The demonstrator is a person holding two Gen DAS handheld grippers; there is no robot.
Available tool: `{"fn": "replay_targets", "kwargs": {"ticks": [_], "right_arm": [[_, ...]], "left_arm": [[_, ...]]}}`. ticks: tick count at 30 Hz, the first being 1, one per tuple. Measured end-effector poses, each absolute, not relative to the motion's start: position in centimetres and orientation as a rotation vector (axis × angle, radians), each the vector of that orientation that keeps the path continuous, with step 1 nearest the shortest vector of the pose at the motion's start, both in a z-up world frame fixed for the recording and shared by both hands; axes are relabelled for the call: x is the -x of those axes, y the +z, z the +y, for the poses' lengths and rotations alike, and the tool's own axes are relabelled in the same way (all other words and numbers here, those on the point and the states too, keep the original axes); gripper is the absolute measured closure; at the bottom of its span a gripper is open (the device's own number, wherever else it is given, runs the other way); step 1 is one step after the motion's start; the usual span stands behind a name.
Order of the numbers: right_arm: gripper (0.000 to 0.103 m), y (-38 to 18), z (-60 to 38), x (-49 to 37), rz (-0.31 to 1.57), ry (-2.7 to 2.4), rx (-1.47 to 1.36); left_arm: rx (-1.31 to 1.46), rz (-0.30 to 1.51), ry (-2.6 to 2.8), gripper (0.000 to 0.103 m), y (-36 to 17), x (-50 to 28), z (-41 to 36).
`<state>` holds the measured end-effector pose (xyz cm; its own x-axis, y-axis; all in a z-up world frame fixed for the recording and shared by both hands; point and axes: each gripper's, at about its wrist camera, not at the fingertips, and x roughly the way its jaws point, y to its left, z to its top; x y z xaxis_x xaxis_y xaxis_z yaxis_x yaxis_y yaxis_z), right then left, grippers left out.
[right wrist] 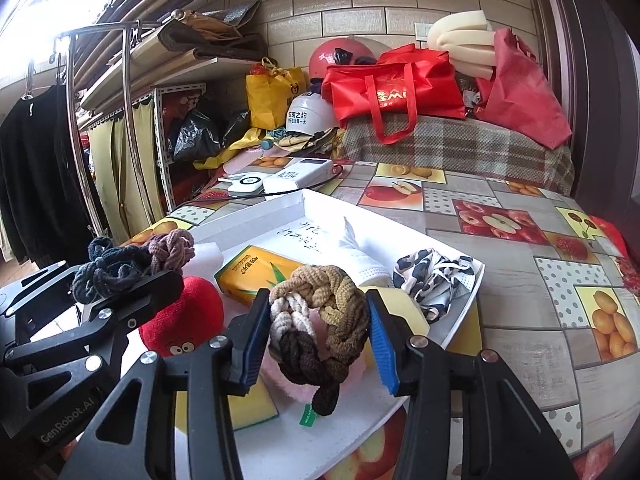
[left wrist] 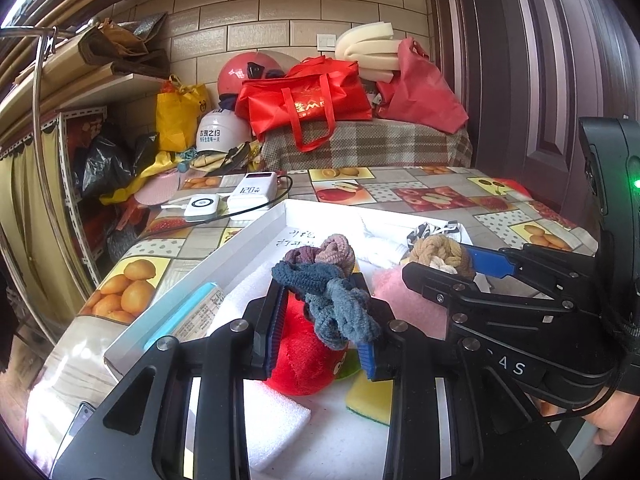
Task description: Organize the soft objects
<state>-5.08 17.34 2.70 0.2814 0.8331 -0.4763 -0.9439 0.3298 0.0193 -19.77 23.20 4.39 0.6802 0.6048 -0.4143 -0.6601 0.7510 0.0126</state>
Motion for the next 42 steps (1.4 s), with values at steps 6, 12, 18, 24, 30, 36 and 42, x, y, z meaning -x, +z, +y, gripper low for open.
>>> {"fn": "replay_targets", "kwargs": {"ticks": [6,12,18,24,30,36,42], "right_arm": [[0.028,2.8,17.1,4.9,0.435,1.191,0.274],[0.017,2.9,16.2,3.8,0.453,1.172,0.204],[0.016,3.3,15.6,4.2,0.409,1.161,0.185],[0.000,3.6,13.9,3.9,0.379,1.133,0.130],[0.000,3.7,11.1,4.0,0.336,1.113,0.117],[0.000,4.3,6.0,4.0,0.275,1.130,0.101],[0.000,5.5,-0.5,4.0,0.192,1.049,0.099]], "left_arm": [[0.129,0.321,0.796,0.032,4.9,21.0,22.5],[0.137,0.295,0.810,0.000,4.9,21.5,22.7],[0.136,0.275,0.810,0.000,4.9,22.0,22.8],[0.144,0.248,0.812,0.000,5.2,22.6,22.5],[0.146,0.257,0.764,0.000,5.2,22.3,21.1],[0.124,0.263,0.711,0.000,5.4,21.8,18.6],[0.102,0.319,0.642,0.000,5.5,20.5,15.0]]}}
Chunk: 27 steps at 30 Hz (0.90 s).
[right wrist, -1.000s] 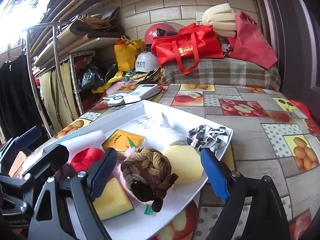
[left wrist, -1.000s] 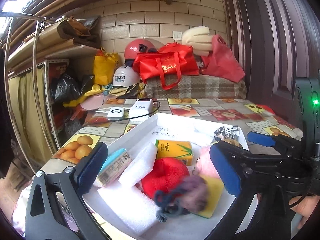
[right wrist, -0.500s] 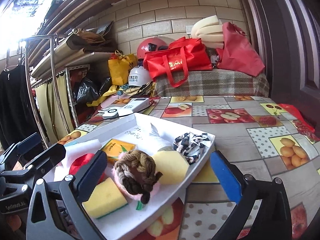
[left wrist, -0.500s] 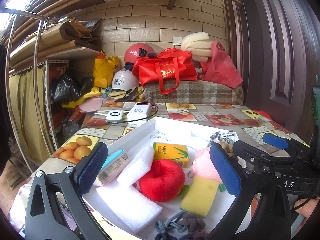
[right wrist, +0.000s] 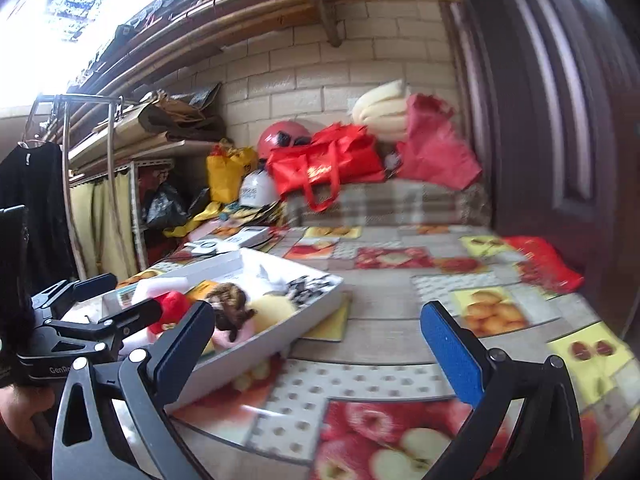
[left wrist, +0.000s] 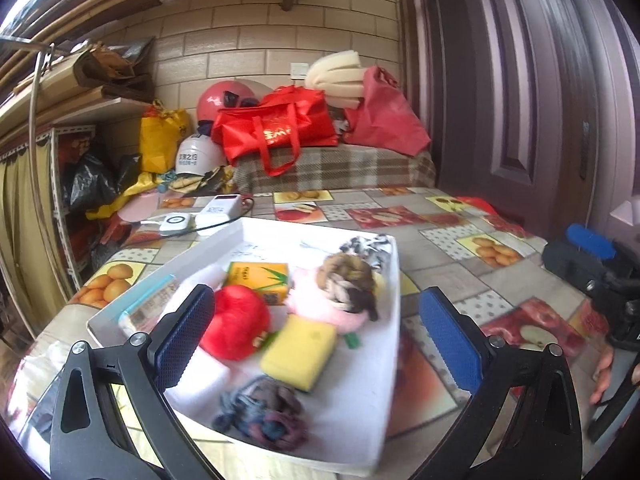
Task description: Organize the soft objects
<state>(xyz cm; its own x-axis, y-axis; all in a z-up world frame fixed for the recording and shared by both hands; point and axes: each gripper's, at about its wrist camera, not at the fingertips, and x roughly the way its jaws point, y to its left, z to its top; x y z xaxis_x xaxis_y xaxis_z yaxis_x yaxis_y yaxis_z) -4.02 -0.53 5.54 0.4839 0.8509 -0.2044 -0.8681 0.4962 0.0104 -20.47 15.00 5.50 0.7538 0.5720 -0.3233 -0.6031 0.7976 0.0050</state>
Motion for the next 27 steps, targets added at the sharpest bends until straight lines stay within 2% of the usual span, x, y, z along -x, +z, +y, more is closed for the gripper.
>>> {"fn": "replay_targets", "kwargs": {"ticks": [3,7,12,21,27], "right_arm": [[0.000,5.4,-3.2,4.1,0.161,0.950,0.139],[0.000,5.3,-6.4,2.7,0.175,0.859,0.070],[0.000,5.0,-7.2,0.2,0.281,0.811,0.023],[0.000,4.9,-8.3,1.6,0.182,0.816,0.022],[0.000,5.0,-7.8,1.6,0.191,0.759,0.048]], "left_arm": [[-0.008,0.300,0.678,0.000,6.2,20.2,12.2],[0.016,0.275,0.609,0.000,6.4,20.5,9.9],[-0.044,0.320,0.791,0.000,6.3,19.5,8.4],[0.013,0.428,0.834,0.000,5.2,18.5,9.4],[0.039,0.465,0.856,0.000,5.0,18.5,9.1]]}}
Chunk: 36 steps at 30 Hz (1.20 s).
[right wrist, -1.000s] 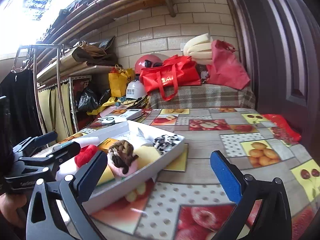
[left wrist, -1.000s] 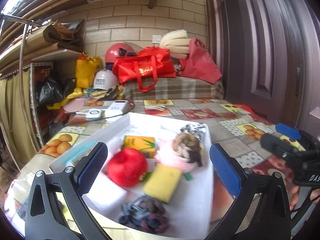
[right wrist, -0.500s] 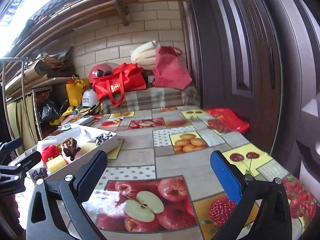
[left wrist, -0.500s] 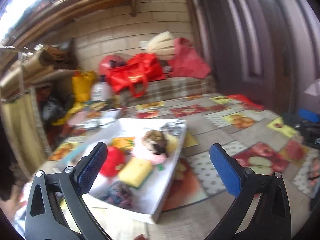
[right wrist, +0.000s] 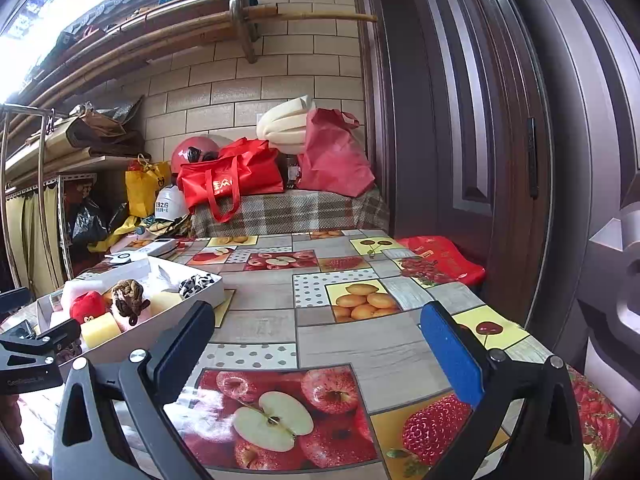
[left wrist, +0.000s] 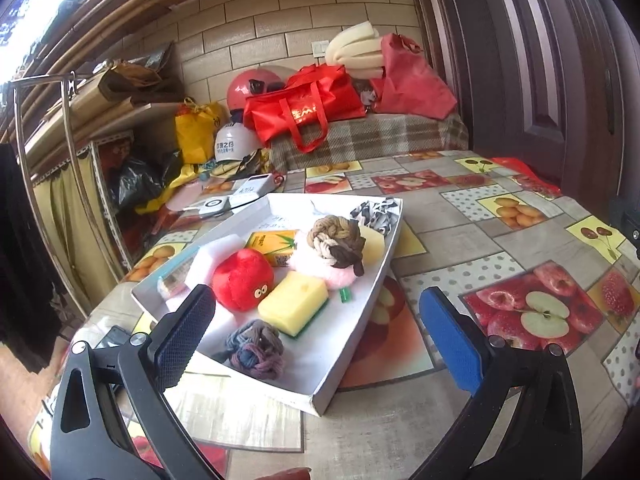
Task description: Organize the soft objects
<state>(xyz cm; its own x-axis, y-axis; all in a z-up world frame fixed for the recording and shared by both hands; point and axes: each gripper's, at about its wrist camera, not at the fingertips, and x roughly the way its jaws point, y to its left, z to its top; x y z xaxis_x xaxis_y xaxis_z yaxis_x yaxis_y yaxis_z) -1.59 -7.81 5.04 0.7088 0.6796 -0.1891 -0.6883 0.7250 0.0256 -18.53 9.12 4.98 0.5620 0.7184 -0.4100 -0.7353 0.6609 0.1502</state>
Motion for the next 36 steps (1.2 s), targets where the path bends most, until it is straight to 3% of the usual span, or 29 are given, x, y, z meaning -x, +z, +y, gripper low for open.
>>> {"fn": "replay_targets", "kwargs": {"ticks": [36], "right_arm": [[0.000,5.1,-9.0,1.4,0.178,0.778,-0.006]], "left_arm": [[0.116,0.531,0.882,0.000,3.9,18.3,10.1]]}}
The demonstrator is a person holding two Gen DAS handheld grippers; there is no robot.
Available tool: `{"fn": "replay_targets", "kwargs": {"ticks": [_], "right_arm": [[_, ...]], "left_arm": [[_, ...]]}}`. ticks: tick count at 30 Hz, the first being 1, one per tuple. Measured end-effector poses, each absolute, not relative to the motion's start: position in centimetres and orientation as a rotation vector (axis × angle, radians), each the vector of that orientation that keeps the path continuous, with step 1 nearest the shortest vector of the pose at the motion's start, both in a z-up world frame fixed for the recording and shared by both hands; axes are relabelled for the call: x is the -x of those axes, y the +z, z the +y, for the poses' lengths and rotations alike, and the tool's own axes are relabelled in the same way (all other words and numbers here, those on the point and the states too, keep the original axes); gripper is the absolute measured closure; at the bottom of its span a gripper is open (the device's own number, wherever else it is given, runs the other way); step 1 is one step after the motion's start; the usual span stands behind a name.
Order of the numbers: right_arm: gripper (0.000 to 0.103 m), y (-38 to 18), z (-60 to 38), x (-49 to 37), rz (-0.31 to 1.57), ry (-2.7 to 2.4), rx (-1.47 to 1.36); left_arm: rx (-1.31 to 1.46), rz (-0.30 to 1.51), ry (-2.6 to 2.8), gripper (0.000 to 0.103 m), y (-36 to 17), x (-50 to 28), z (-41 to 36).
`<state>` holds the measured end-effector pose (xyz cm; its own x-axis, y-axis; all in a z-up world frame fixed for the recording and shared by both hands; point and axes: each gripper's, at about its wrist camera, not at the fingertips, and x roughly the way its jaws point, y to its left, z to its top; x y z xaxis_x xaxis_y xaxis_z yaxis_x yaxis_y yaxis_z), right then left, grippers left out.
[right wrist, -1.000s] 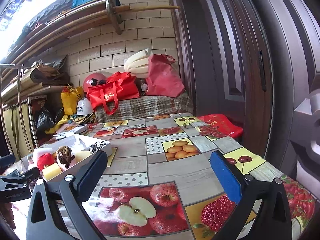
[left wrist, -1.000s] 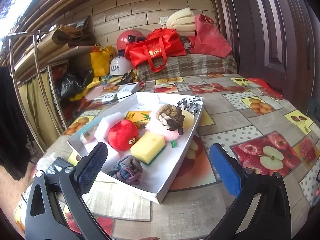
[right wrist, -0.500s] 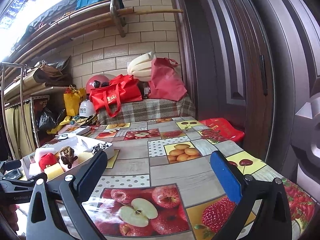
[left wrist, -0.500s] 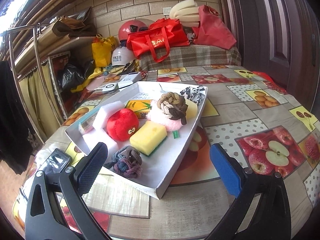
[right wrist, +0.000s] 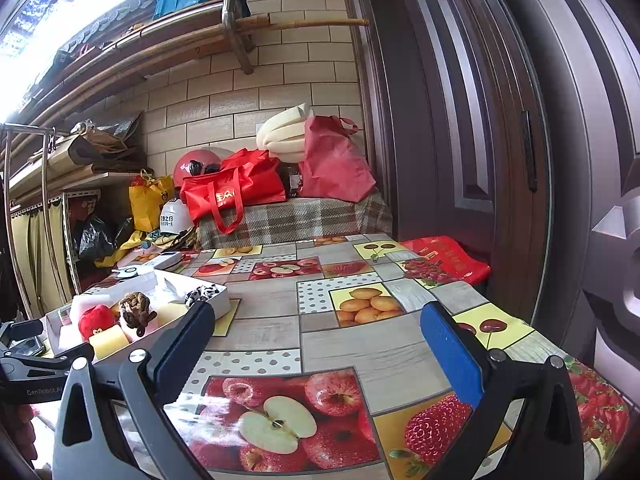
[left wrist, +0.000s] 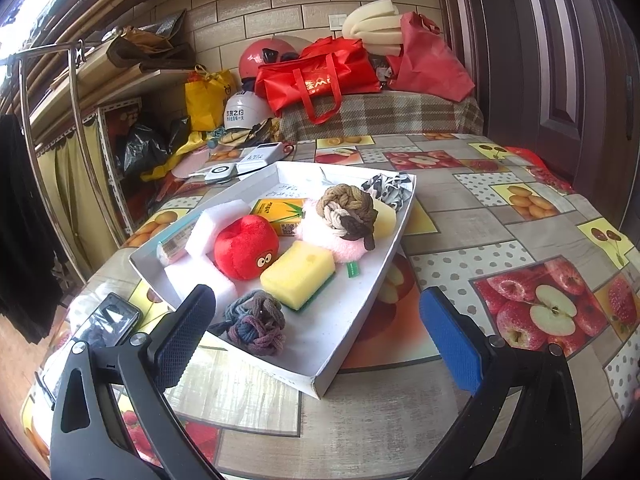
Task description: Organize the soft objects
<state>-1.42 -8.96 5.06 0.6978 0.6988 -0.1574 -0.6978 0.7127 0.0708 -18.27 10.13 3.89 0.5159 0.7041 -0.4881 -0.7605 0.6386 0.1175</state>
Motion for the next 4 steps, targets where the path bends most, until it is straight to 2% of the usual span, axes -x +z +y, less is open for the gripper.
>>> {"fn": "replay_targets", "kwargs": {"ticks": [4], "right_arm": [[0.000,5.04,-8.97,1.38,0.179,0.778,-0.006]], "left_arm": [[0.120,0.525,0.881,0.000,3.90,18.24,9.98]]}}
